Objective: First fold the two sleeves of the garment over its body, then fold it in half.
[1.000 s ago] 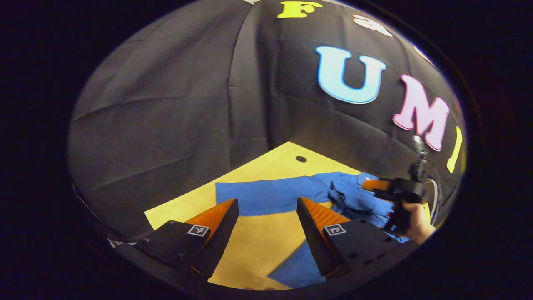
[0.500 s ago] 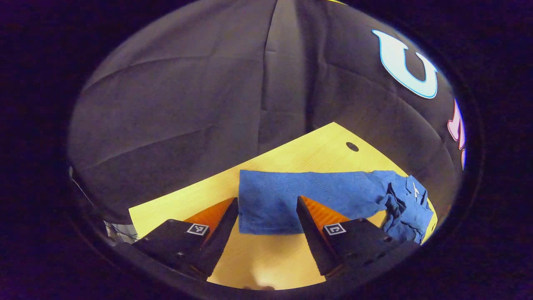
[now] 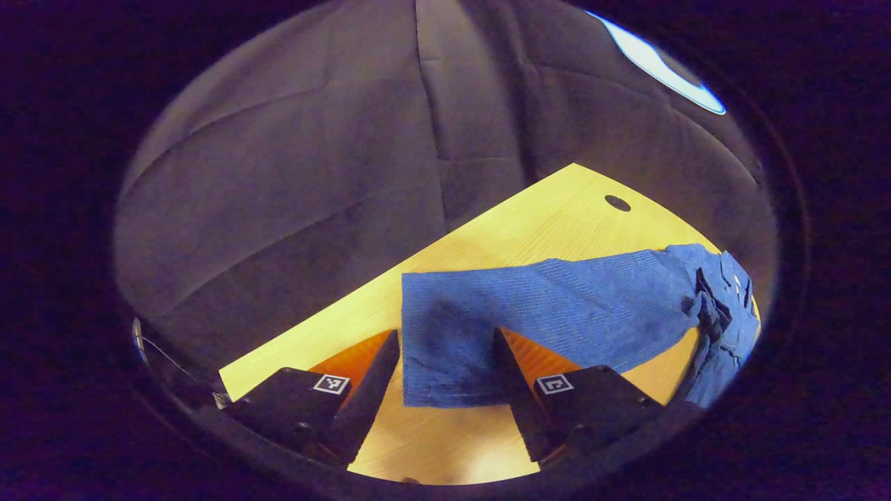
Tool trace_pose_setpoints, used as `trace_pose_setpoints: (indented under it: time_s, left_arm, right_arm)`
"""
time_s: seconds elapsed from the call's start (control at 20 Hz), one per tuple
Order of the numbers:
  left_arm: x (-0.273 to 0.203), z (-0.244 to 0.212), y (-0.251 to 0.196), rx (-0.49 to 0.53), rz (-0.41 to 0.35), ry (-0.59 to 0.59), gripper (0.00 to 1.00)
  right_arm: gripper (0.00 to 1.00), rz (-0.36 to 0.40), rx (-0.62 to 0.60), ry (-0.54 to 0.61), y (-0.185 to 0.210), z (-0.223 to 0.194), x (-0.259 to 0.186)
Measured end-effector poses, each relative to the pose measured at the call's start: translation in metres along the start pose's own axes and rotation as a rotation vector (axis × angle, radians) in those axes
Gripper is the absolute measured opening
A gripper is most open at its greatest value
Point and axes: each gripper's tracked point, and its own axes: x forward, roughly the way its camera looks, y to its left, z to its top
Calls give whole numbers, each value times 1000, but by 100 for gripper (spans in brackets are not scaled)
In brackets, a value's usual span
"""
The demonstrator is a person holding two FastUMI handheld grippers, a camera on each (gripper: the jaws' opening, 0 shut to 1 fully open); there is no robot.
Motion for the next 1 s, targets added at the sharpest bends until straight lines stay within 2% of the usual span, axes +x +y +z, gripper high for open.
trace_pose_setpoints:
  time_s: [0.05,0.15,0.3,0.35,0.4,0.55,0.65,0.8,1.0]
  left_arm:
    - [-3,1,-2,6,-12,21,79]
    - [-2,8,-10,32,-46,46,61]
    - [3,9,-26,39,-77,37,8]
    - [2,9,-29,32,-93,37,8]
    - [2,9,-34,30,-117,33,1]
    - [-2,8,-47,17,-149,30,1]
    - [-14,19,-67,26,-175,-15,1]
    - [-49,41,-132,67,-293,-94,1]
    - [-121,75,-251,208,-507,-224,1]
  right_arm:
    - [97,-13,25,17,-6,-6,-2]
    - [98,-40,67,55,-16,-22,-4]
    - [98,-53,102,91,-23,-38,-6]
    - [98,-56,107,93,-23,-41,-6]
    - [98,-58,109,96,-25,-42,-6]
    - [98,-71,103,96,-35,-45,-5]
    - [98,-83,107,97,-44,-45,-6]
    - [98,-112,107,107,-57,-48,-11]
    - [98,-165,115,121,-80,-55,-21]
